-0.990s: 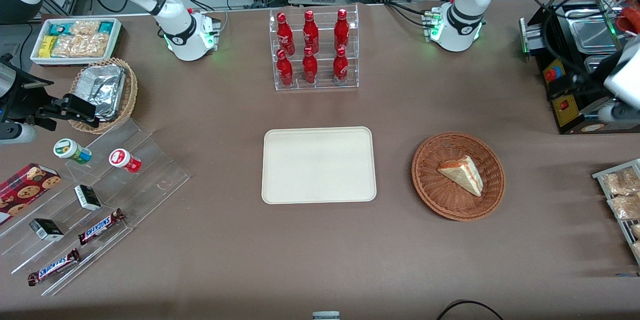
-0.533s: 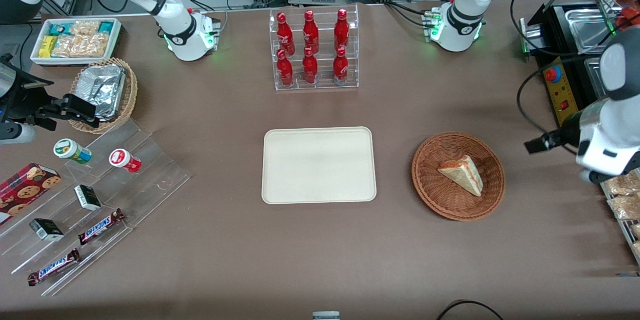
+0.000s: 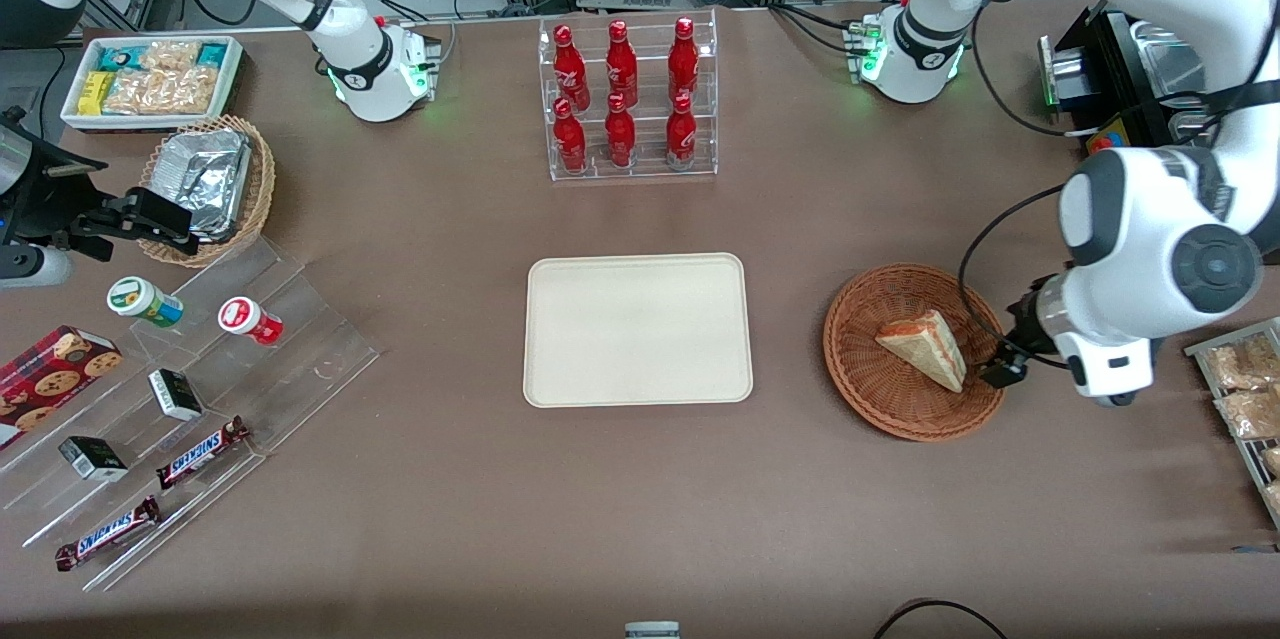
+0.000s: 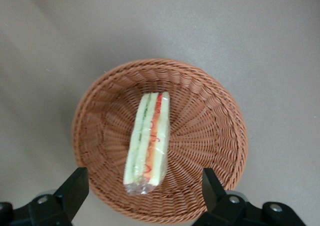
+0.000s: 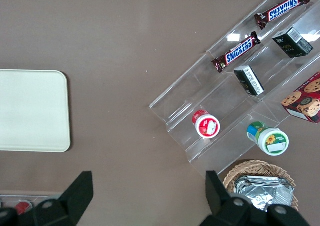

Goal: Place sandwich from basket to tray
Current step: 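Lower the open left gripper over the wrapped sandwich and close it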

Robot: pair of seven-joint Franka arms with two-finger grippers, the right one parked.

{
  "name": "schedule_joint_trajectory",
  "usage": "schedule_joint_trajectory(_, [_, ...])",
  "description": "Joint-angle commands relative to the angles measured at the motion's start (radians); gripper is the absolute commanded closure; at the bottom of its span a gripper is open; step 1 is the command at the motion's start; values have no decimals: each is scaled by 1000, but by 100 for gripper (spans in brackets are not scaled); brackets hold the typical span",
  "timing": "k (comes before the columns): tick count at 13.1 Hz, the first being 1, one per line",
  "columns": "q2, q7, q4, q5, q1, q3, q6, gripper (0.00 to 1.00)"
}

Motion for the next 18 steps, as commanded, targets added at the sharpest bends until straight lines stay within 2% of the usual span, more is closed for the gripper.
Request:
schedule_joint_trajectory(1, [-30,-55,-119,-16,-31,9,138,0])
schedule_joint_trajectory(5, [-35,-187,-263,-13,-57,9,311,0])
schedule_joint_trajectory(10, [-43,-191,-322,-9,-63,9,326,0])
schedule_joint_trajectory(16, [-41,-197,-398,-15,-68,9,424,1])
schedule_joint_trajectory(17, [-38,-215,-391,-16,-68,9,425,26])
schedule_joint_trajectory(18, [-35,-236,-379,-15,-68,9,422,67])
